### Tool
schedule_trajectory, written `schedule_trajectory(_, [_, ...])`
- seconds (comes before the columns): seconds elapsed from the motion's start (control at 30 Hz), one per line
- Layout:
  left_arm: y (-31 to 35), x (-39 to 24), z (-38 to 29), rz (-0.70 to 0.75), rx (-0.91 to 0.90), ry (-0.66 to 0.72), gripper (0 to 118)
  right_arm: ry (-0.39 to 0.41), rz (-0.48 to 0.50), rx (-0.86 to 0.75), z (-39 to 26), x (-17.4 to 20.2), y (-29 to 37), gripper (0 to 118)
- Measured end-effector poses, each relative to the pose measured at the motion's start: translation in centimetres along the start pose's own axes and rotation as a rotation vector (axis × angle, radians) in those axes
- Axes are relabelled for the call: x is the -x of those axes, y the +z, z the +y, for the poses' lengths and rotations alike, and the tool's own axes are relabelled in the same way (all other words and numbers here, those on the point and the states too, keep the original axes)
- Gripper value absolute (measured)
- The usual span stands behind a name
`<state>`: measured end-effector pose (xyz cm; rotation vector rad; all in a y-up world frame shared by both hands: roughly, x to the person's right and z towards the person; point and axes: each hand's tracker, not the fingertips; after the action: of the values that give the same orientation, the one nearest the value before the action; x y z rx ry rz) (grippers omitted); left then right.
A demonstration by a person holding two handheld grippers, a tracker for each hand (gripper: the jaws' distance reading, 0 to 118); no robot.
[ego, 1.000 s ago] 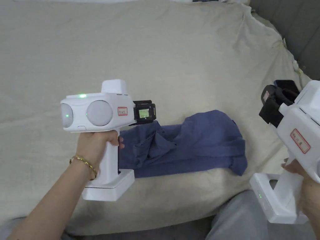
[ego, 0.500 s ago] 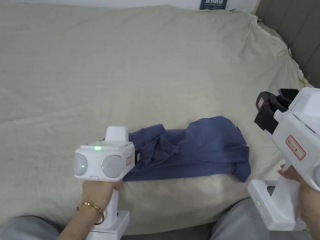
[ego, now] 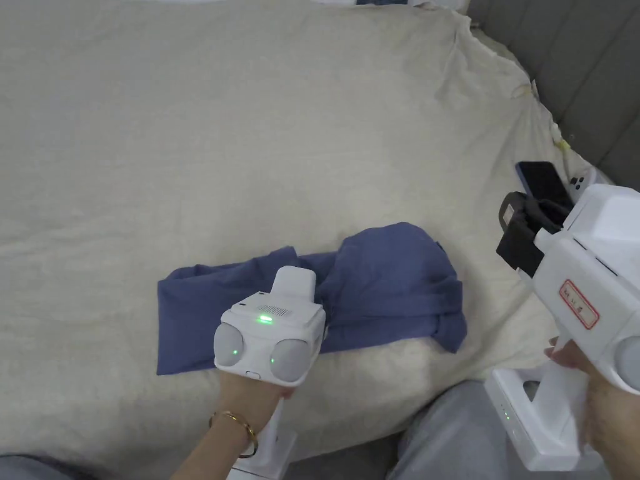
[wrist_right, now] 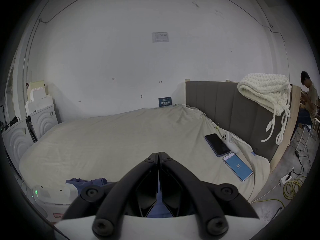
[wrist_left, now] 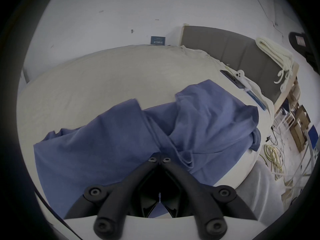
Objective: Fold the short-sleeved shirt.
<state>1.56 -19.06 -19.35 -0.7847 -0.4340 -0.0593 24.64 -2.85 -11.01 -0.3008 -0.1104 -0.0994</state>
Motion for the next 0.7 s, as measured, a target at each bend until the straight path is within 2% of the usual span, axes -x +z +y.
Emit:
schedule_trajectory(0.1, [0.5,-0.6,0.0,-0.218,0.039,-0.008,0,-0.005,-0.007,0.001,0.0,-0.2,0.0,0])
schedule_trajectory(0.17, [0.6,-1.8,-0.2,-0.220,0.074,-0.107,0,-0.007,-0.011,0.002,0.1,-0.2,0.0,0])
schedule_trajectory(0.27, [2.3,-1.2,1.1,-0.246,-0.011,-0.029,0,-0.008,-0.009,-0.007,0.4,0.0,0.3,0])
schedule_trajectory(0.33, [3.8,0.4,2.7,-0.238,-0.085,0.034,0,0.000,-0.006,-0.012,0.6,0.1,0.3,0])
schedule_trajectory(0.47, [7.0,4.9,5.8,-0.127,-0.219,0.091,0,0.007,0.006,-0.019,0.9,0.6,0.0,0])
schedule_trajectory(0.6, [9.9,10.4,7.2,-0.076,-0.276,0.238,0,-0.001,0.035,-0.021,1.0,1.5,-0.6,0])
schedule_trajectory(0.63, [10.3,11.6,7.3,-0.076,-0.275,0.271,10,-0.003,0.042,-0.022,1.0,1.8,-0.7,0])
schedule_trajectory(0.7, [10.9,14.4,7.0,-0.075,-0.236,0.361,45,-0.005,0.059,-0.019,1.0,2.3,-0.9,0])
